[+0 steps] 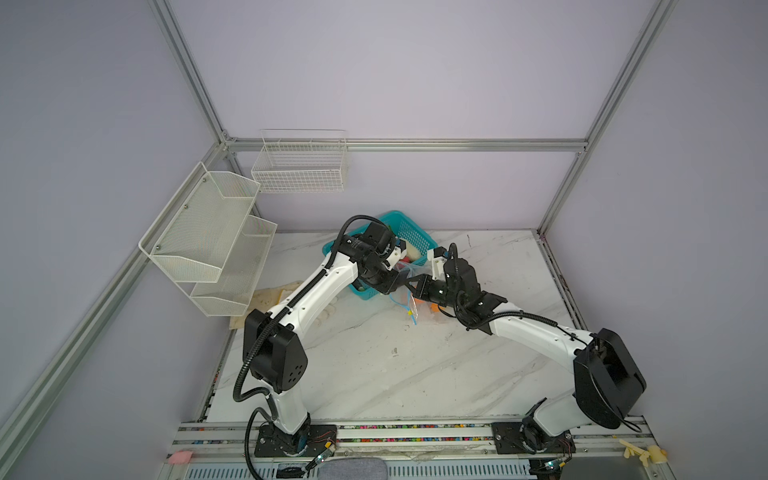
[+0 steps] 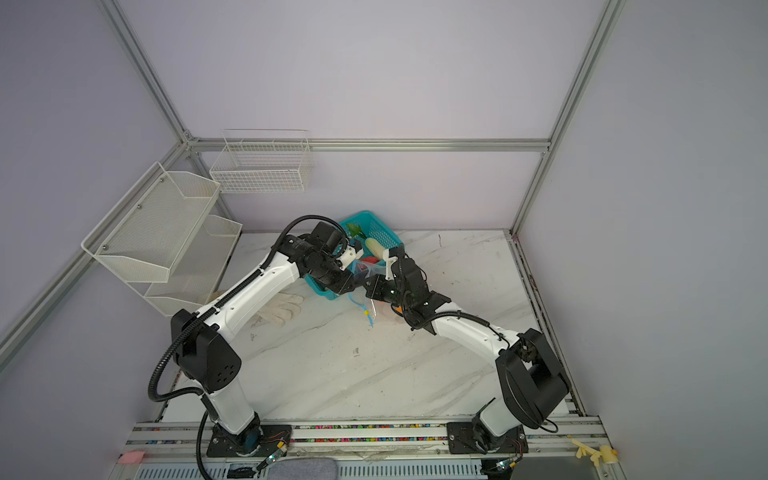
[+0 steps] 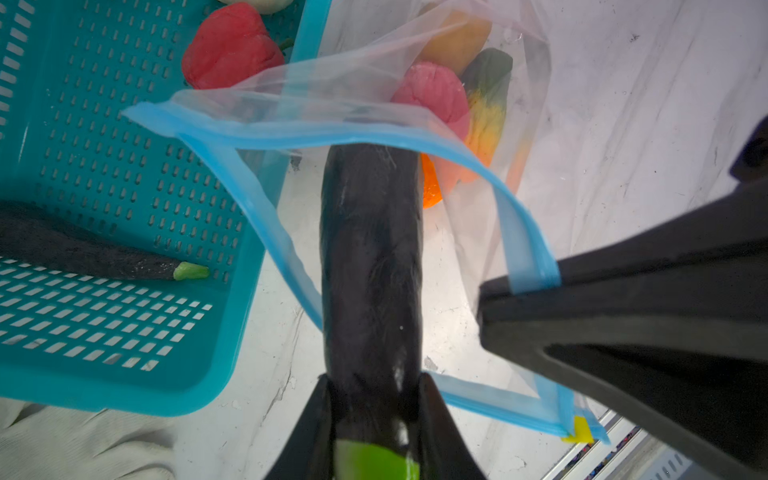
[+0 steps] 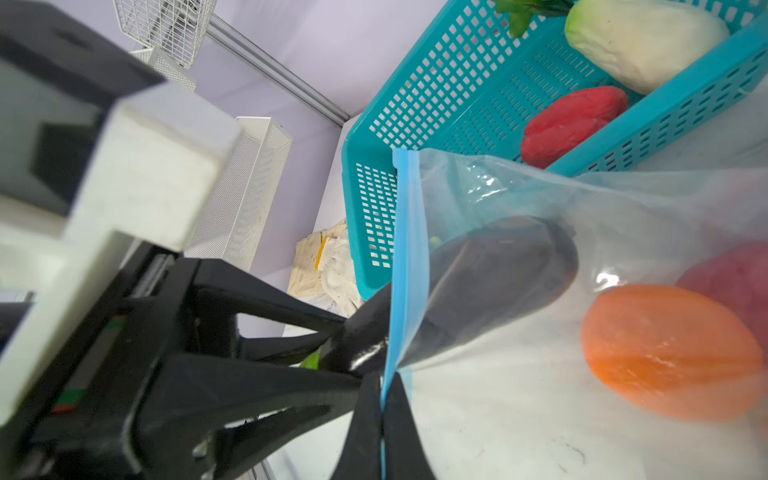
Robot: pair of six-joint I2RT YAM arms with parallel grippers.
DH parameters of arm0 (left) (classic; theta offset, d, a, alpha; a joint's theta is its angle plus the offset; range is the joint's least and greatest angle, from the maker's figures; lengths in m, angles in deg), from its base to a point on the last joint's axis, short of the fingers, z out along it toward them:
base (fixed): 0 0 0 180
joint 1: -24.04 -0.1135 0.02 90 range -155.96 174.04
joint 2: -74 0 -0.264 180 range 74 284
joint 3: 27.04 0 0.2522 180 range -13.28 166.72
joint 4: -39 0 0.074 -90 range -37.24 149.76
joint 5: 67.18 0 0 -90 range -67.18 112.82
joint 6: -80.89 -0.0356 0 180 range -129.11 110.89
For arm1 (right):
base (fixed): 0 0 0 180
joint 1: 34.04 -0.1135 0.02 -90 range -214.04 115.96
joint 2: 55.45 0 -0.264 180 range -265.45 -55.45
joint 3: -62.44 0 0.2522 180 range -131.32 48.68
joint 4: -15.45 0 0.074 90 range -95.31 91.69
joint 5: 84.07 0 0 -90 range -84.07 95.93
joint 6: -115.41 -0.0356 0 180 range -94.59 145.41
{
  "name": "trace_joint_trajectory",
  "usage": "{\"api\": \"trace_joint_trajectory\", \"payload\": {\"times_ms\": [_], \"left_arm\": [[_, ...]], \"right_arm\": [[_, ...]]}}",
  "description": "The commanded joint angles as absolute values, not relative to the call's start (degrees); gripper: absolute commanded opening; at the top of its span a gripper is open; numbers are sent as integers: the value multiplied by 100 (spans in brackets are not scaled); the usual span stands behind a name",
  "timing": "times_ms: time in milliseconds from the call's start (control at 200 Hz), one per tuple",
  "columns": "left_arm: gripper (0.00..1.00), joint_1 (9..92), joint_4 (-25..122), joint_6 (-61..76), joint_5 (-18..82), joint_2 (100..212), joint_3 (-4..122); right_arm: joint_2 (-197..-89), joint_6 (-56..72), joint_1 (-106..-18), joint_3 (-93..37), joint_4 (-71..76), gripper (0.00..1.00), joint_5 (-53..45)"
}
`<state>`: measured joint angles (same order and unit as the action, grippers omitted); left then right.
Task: Place the food in the zip-top bag and seal the zipper
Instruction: 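Lower the eggplant into the bag opening with the left gripper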
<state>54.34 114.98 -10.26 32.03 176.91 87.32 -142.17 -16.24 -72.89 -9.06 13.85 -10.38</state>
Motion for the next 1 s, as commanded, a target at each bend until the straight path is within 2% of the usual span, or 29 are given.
{"api": "trace_joint_trajectory", "payload": {"times_ms": [0,585,995], "left_arm": [[21,5502,11388,-1192,3337,17656,9343],[22,5689,11377,-1133,3117,18147,9632],[26,5739,10774,-770,3080,18148,9375]], "right_arm": [[-14044,-1567,-7333,-968,1461,0,-1033],[-14031,-1586,-7385,-968,1470,0,-1002],[-14013,-1618,-7403,-935,1504,0,-1006]]}}
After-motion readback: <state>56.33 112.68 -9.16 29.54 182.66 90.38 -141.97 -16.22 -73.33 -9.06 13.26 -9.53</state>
